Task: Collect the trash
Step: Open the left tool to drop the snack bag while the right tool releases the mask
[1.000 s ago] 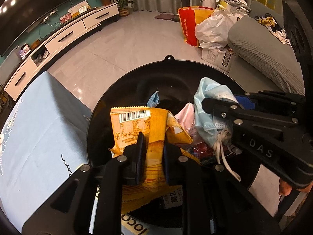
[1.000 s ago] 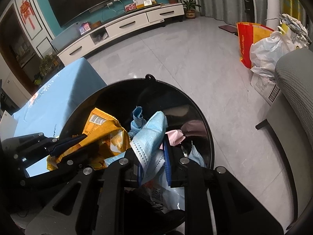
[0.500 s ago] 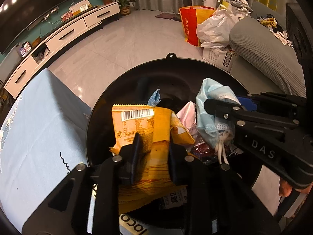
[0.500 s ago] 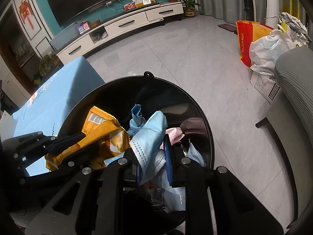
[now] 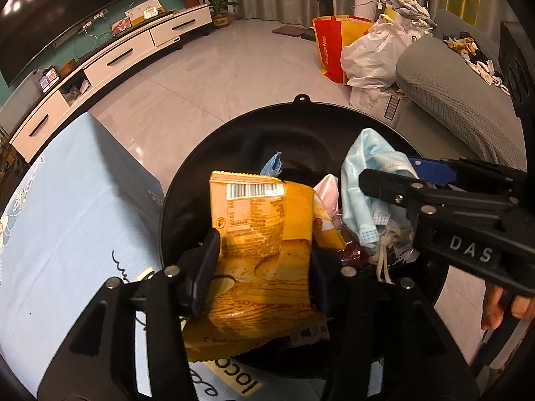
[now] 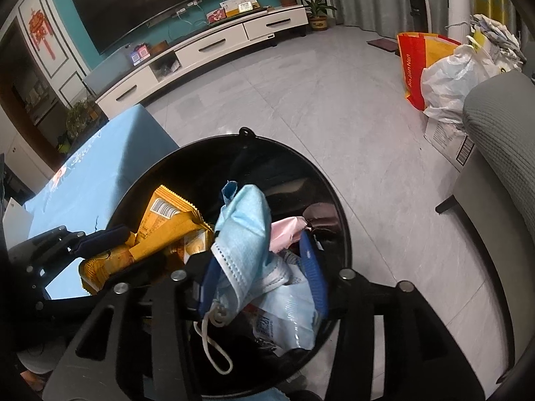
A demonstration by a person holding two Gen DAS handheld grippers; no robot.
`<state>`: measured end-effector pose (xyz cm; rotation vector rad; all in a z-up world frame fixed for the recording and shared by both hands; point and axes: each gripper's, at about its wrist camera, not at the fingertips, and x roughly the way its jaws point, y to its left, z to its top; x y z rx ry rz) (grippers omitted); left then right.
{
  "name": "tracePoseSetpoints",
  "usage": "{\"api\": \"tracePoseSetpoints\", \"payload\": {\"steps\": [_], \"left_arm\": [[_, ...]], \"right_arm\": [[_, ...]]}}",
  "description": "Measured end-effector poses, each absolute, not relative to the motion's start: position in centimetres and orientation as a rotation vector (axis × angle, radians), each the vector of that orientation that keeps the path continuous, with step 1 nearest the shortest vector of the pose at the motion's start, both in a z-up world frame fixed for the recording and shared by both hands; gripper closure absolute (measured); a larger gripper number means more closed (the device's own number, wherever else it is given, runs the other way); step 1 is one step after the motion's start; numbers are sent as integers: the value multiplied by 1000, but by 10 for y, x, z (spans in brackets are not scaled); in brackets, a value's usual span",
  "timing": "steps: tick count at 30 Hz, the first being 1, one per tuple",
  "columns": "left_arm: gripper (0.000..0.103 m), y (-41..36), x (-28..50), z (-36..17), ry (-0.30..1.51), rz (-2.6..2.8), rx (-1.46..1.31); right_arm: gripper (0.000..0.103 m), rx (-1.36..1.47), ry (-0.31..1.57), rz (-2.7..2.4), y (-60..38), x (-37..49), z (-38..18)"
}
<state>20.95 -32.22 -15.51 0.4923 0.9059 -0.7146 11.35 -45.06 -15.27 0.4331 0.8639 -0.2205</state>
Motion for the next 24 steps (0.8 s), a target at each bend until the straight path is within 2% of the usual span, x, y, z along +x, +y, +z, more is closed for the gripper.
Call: {"api": "tracePoseSetpoints", "payload": {"steps": [2,5,11,15,20,24], "left_arm": [[48,-320,208,-153,902,-714,487],[40,-317,207,-149,892,-711,477],[37,-311,203,-138,867,-710,454],[32,-306,200,-130,852,-706,439],[17,-291,193,-117,828,-687,415],[11,-275,184,-104,817,-674,386]], "right_arm": [[55,443,857,-217,-451,110,-151],[53,441,850,-226,-452,106,-148],[53,439,836,-229,-451,99,-140],[52,431,821,-236,-449,90,-131],[43,413,799,-250,-444,75,-118],[33,407,779,-270,-440,57,-106]]}}
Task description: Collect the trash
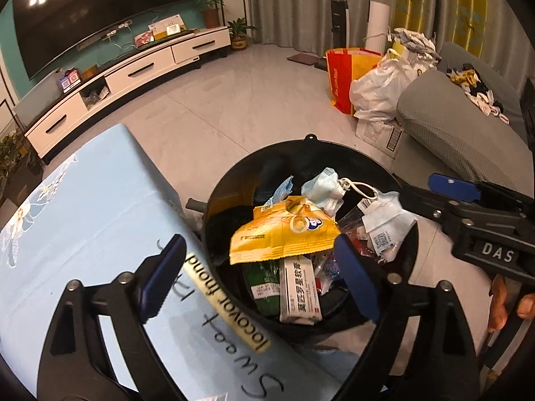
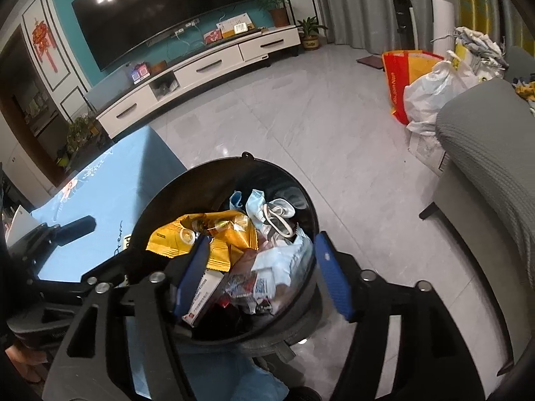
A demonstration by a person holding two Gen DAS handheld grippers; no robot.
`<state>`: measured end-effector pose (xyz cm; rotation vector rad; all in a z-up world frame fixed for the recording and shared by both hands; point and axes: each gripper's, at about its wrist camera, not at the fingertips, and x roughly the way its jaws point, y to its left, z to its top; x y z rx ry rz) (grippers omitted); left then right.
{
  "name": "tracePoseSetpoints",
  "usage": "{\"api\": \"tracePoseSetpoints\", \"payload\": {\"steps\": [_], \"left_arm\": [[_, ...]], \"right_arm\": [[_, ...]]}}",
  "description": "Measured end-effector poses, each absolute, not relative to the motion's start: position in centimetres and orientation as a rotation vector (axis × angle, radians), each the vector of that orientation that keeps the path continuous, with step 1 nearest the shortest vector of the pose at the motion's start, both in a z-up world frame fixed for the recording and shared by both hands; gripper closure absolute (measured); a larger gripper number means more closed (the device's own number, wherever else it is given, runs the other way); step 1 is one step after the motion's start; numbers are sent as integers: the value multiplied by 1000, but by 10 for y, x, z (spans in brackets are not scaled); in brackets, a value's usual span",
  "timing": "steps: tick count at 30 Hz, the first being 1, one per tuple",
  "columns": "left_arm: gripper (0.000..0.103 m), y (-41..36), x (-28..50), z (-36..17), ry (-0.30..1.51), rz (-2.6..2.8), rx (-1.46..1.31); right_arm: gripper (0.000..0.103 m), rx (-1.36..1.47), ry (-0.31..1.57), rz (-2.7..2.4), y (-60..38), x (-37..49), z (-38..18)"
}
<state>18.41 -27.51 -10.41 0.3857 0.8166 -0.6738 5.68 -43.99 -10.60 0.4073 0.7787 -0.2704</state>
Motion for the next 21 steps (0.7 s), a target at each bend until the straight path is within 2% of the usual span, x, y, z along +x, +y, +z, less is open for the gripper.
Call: {"api": "tracePoseSetpoints", "payload": {"steps": [6,10,21], "left_arm": [[3,-247,165,-77,786,-642,338],[3,-225,144,-54,758,-615,311],[3,-181,83,3,698,-564,272]], "right_arm": [[10,398,769,-297,-429,27,-85],[3,351,776,-305,-411,8,-69],[3,283,743,-325,-366,-42,-28]]}}
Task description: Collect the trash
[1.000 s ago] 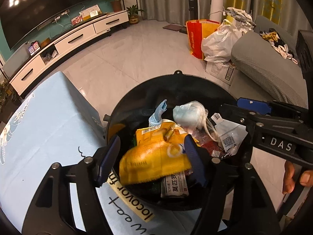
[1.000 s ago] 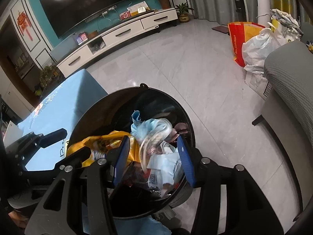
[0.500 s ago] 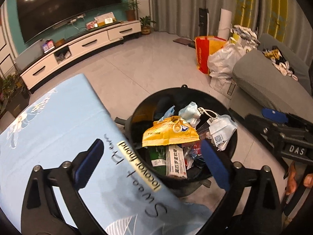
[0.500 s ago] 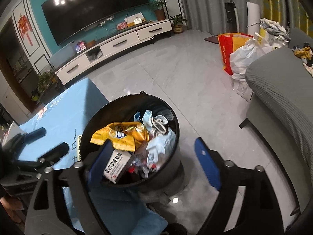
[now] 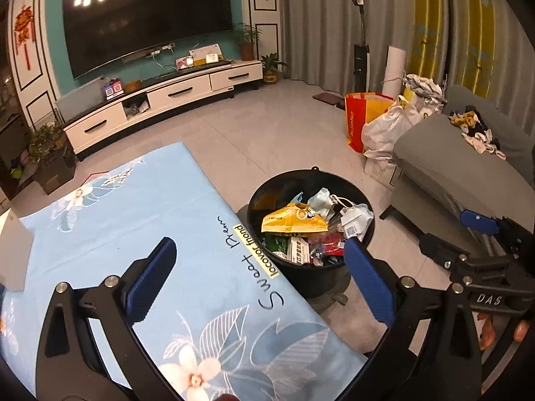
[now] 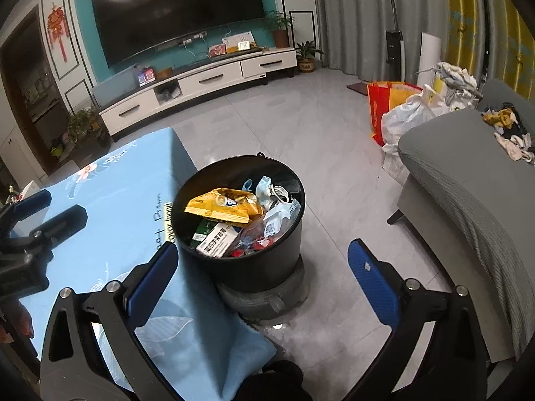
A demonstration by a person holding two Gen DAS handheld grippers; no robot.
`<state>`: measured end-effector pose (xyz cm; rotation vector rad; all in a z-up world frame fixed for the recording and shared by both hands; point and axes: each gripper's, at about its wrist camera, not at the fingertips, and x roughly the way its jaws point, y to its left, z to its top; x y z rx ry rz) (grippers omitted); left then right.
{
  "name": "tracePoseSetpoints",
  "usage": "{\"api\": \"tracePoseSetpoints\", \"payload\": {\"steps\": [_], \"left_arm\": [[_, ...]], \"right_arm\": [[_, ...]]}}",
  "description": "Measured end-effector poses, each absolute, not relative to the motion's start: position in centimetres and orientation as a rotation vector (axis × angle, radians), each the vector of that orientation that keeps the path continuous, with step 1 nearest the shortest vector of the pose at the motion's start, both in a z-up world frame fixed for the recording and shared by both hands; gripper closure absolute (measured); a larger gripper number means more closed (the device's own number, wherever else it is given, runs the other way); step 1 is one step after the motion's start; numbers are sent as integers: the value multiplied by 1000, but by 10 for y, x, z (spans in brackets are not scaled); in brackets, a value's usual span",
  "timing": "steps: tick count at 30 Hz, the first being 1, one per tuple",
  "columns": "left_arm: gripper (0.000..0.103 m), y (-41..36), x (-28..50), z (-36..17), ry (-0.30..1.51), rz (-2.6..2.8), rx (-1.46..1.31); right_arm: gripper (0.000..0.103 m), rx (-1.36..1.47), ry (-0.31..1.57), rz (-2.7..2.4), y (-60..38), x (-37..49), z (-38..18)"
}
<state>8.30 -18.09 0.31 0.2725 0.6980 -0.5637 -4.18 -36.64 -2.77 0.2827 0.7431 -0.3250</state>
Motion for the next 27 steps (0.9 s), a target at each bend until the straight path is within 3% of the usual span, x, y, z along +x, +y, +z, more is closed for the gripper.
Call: {"api": "tracePoseSetpoints", "payload": {"steps": [27], "left_arm": [[3,-113,30,64,713,-401,190]], "right_arm": [[4,215,722,-297,-304,-79,27]]}}
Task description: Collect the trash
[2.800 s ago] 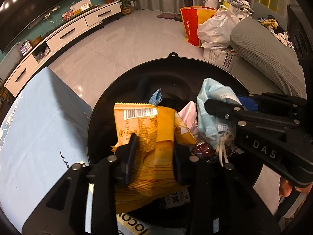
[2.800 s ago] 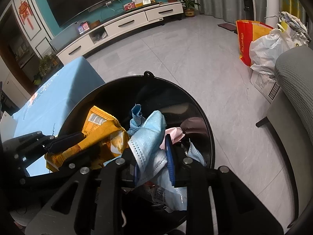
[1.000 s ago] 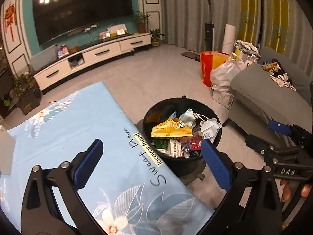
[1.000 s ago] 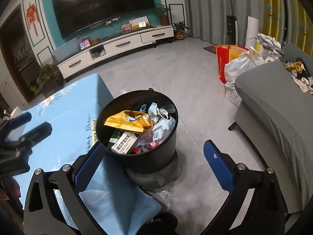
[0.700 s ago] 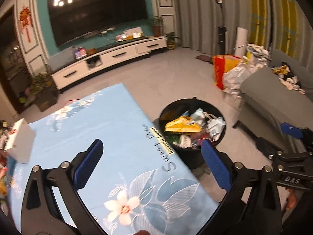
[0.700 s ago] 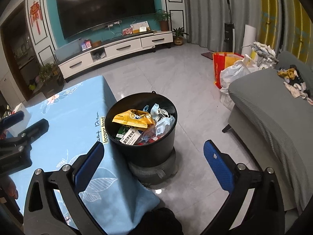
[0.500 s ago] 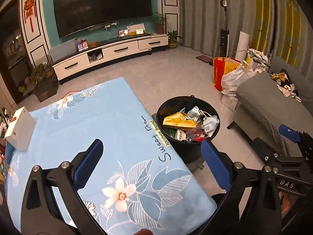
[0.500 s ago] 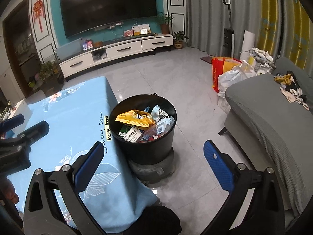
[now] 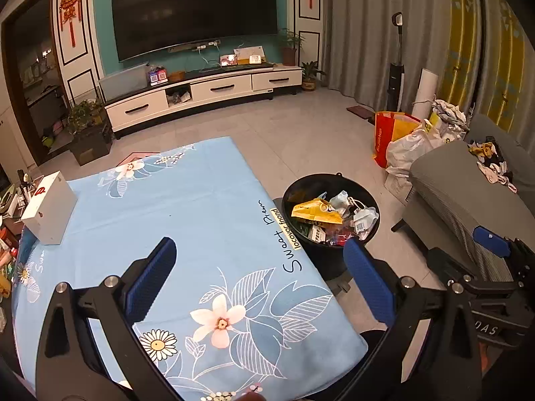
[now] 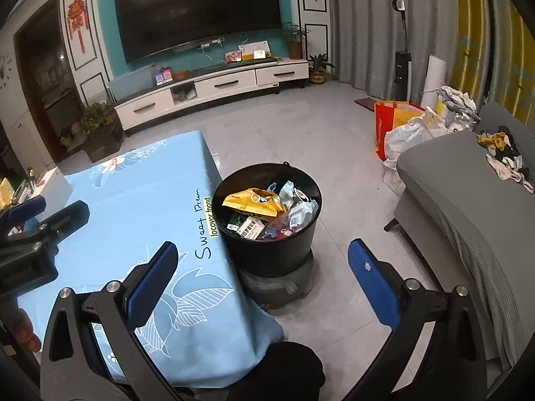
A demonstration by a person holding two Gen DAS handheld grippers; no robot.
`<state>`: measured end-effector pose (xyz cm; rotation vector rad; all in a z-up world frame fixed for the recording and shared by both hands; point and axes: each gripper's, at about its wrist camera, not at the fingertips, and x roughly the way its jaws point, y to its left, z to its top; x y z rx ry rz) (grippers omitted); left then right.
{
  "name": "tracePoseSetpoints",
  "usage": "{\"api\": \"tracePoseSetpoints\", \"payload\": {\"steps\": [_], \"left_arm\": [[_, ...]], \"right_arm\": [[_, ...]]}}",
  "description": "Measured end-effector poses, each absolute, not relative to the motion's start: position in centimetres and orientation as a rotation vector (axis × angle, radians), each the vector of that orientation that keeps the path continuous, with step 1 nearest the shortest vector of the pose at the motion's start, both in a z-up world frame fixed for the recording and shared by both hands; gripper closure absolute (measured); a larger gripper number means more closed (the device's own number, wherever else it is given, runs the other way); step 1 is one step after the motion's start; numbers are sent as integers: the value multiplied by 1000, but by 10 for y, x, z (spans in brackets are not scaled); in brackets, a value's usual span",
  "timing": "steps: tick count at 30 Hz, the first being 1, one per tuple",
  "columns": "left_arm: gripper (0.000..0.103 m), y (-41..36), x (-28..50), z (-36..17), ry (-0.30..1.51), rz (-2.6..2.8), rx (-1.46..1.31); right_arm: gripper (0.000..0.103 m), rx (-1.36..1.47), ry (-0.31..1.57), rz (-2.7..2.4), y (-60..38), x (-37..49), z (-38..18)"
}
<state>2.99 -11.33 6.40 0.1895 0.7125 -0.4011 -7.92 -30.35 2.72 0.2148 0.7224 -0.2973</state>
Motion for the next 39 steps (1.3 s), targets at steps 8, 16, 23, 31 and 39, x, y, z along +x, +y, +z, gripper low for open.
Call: {"api": "tracePoseSetpoints", "payload": {"steps": [8,16,23,31,39], "left_arm": [[3,-109,26,63,714,-373,205],[3,-109,29,62,719,-356,214],[3,-111,33,60,729,-348,218],[3,-111,33,59,727,-343,224],[3,-111,36,60,733,-340,221]], "right_arm": [[4,201,729,-301,-300,-76,23],[4,199,735,-297,-298,-72,23],[4,196,731,-299,-299,-71,23],[4,192,729,-301,-301,-70,24],[4,197,731,-302,-301,-69,24]]}}
